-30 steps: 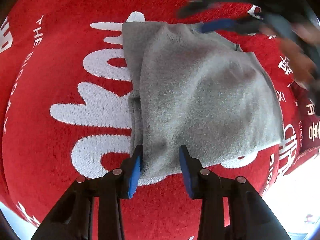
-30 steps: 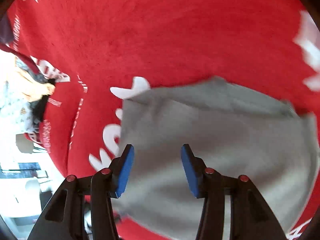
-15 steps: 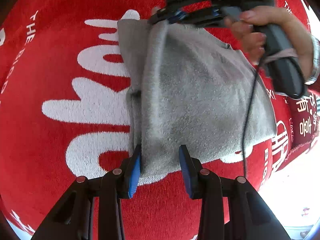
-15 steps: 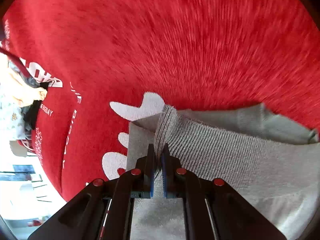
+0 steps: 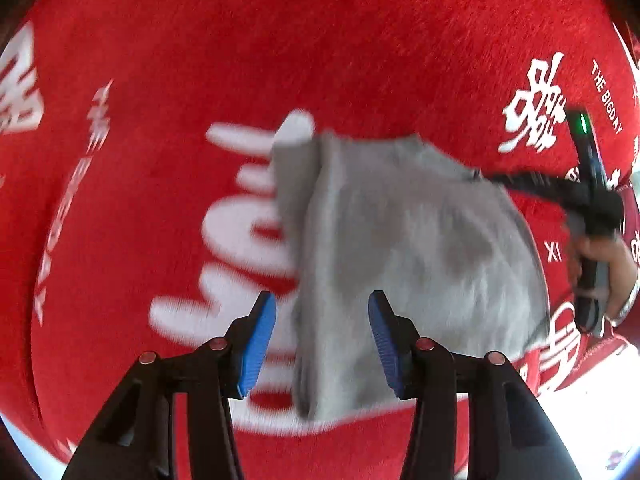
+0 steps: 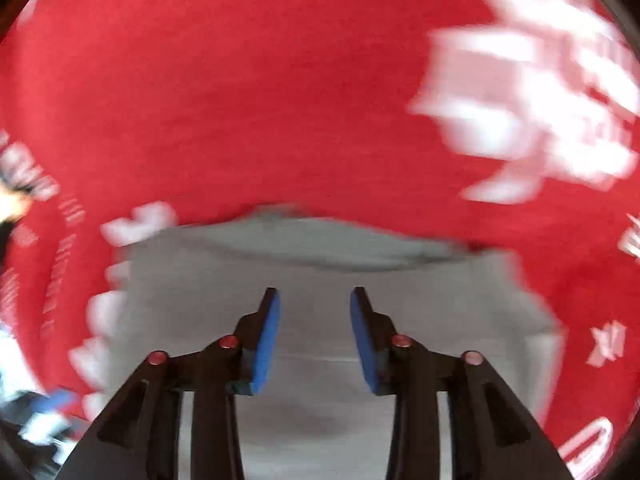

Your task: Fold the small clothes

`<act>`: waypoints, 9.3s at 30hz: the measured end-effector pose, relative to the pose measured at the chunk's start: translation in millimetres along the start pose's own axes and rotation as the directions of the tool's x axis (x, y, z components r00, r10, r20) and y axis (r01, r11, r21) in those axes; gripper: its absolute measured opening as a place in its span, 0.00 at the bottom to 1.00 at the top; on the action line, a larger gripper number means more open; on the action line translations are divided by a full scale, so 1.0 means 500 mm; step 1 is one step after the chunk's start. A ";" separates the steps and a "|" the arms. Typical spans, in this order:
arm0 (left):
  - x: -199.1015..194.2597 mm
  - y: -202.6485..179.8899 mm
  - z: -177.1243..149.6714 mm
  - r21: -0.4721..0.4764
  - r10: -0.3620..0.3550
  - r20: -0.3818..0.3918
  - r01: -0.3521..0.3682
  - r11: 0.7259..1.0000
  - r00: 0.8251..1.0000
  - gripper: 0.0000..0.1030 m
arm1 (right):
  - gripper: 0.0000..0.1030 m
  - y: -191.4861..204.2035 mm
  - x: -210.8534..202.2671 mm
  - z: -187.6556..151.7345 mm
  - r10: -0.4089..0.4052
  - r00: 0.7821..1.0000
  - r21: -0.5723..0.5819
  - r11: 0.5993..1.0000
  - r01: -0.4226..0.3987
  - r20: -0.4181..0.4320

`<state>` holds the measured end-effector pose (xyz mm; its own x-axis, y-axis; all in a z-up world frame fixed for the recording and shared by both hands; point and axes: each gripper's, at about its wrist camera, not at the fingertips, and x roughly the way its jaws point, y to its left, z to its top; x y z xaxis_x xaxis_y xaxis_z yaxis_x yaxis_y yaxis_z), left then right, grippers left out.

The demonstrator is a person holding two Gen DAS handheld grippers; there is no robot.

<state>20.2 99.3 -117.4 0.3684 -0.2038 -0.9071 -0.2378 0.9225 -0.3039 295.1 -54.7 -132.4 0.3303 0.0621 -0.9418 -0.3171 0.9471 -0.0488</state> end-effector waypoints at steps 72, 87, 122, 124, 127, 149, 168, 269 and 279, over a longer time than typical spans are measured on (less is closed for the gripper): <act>0.074 -0.192 -0.145 -0.129 0.235 -0.238 -0.271 0.954 0.942 0.94 | 0.55 -0.232 -0.080 -0.345 0.326 0.905 0.037 0.944 -0.328 -0.274; 0.030 0.018 -0.246 -0.587 -0.221 -0.054 0.148 0.796 0.974 0.94 | 0.59 -0.034 -0.042 -0.412 0.681 0.686 0.235 0.733 -0.639 -0.257; 0.083 0.027 -0.099 -0.543 -0.131 0.132 0.182 0.820 0.983 0.16 | 0.14 0.035 0.004 -0.388 0.817 0.540 0.371 0.574 -0.730 -0.201; 0.077 0.018 -0.096 -0.500 -0.092 0.121 0.141 0.855 0.988 0.12 | 0.14 0.027 -0.018 -0.377 0.776 0.580 0.302 0.631 -0.715 -0.250; 0.053 -0.029 -0.085 -0.337 0.013 0.123 0.030 0.941 0.992 0.11 | 0.14 0.004 -0.050 -0.352 0.719 0.637 0.214 0.693 -0.688 -0.279; 0.016 -0.218 -0.092 0.317 0.236 0.270 -0.318 0.893 0.934 0.11 | 0.80 0.383 0.032 0.005 0.250 0.758 -0.360 0.762 -0.538 -0.602; -0.012 -0.260 -0.071 0.310 0.148 0.251 -0.224 0.924 0.957 0.11 | 0.14 0.369 0.058 -0.002 0.212 0.856 -0.475 0.757 -0.449 -0.471; 0.052 -0.347 -0.148 0.067 0.108 -0.146 -0.099 0.993 0.983 0.63 | 0.26 -0.420 -0.076 -0.471 0.662 0.742 0.477 0.687 -0.549 -0.099; 0.152 -0.450 -0.086 0.167 0.110 -0.171 -0.081 0.983 0.979 0.63 | 0.24 -0.452 -0.080 -0.316 0.550 0.835 0.387 0.772 -0.505 -0.008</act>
<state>63.2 -137.8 -130.5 0.1812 -0.1540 -0.9713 -0.1137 0.9778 -0.1763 213.2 -321.0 -136.3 0.0945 0.5704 -0.8159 -0.0668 0.8214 0.5664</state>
